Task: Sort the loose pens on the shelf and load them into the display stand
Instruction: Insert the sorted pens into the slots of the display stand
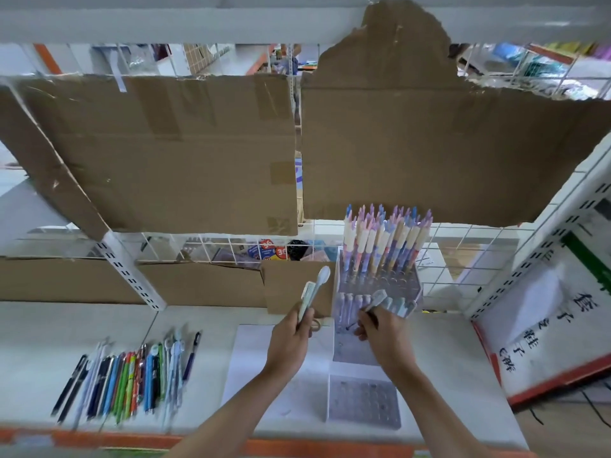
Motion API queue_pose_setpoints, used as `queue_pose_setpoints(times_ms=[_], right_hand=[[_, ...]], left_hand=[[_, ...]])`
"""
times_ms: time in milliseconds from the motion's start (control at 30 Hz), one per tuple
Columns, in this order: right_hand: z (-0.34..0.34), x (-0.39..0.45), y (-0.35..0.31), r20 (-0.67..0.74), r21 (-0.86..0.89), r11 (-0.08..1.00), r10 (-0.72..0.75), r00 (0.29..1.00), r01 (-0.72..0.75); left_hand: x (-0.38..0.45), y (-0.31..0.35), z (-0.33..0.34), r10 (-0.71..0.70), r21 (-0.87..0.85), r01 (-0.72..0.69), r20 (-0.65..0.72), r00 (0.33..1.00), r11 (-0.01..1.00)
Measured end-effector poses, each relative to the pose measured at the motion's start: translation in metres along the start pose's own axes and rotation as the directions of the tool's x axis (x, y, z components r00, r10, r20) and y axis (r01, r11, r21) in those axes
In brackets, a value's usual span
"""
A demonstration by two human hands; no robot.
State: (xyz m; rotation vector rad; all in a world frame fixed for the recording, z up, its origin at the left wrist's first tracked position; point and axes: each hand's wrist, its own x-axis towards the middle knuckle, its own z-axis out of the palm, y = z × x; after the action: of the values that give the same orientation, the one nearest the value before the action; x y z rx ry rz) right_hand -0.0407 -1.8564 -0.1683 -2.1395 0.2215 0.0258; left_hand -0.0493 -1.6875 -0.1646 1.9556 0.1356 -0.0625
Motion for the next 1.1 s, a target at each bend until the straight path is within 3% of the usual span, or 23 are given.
queue_pose_setpoints(times_ms=[233, 500, 633, 800, 900, 1033, 1100], right_hand=[[0.03, 0.013, 0.008, 0.014, -0.184, 0.983, -0.019, 1.0, 0.021], [0.064, 0.018, 0.014, 0.064, -0.311, 0.936, 0.194, 0.979, -0.165], [0.066, 0.022, 0.018, 0.048, -0.184, 0.946, 0.28, 0.959, -0.267], [0.054, 0.011, 0.02, 0.035, -0.209, 0.967, 0.153, 0.988, -0.143], [0.038, -0.002, 0.017, -0.032, -0.109, 0.989, 0.1, 0.994, -0.103], [0.016, -0.019, -0.006, 0.138, 0.248, 0.962, 0.079, 0.987, -0.111], [0.009, -0.022, -0.016, 0.196, 0.281, 0.955, 0.045, 0.979, -0.1]], left_hand=[[-0.002, -0.008, -0.002, 0.036, 0.001, -0.036, -0.011, 0.999, 0.999], [-0.004, -0.013, -0.004, -0.025, -0.162, 0.034, 0.057, 0.998, 0.986], [-0.004, -0.015, -0.009, -0.03, -0.197, 0.046, 0.087, 0.996, 0.979], [-0.004, -0.015, -0.011, -0.018, -0.217, 0.045, 0.123, 0.992, 0.975], [-0.004, -0.014, -0.009, -0.014, -0.242, 0.059, 0.183, 0.983, 0.968], [-0.004, -0.009, 0.001, 0.005, -0.231, 0.069, 0.308, 0.951, 0.97], [-0.004, -0.006, 0.009, 0.009, -0.173, 0.057, 0.356, 0.934, 0.983]])
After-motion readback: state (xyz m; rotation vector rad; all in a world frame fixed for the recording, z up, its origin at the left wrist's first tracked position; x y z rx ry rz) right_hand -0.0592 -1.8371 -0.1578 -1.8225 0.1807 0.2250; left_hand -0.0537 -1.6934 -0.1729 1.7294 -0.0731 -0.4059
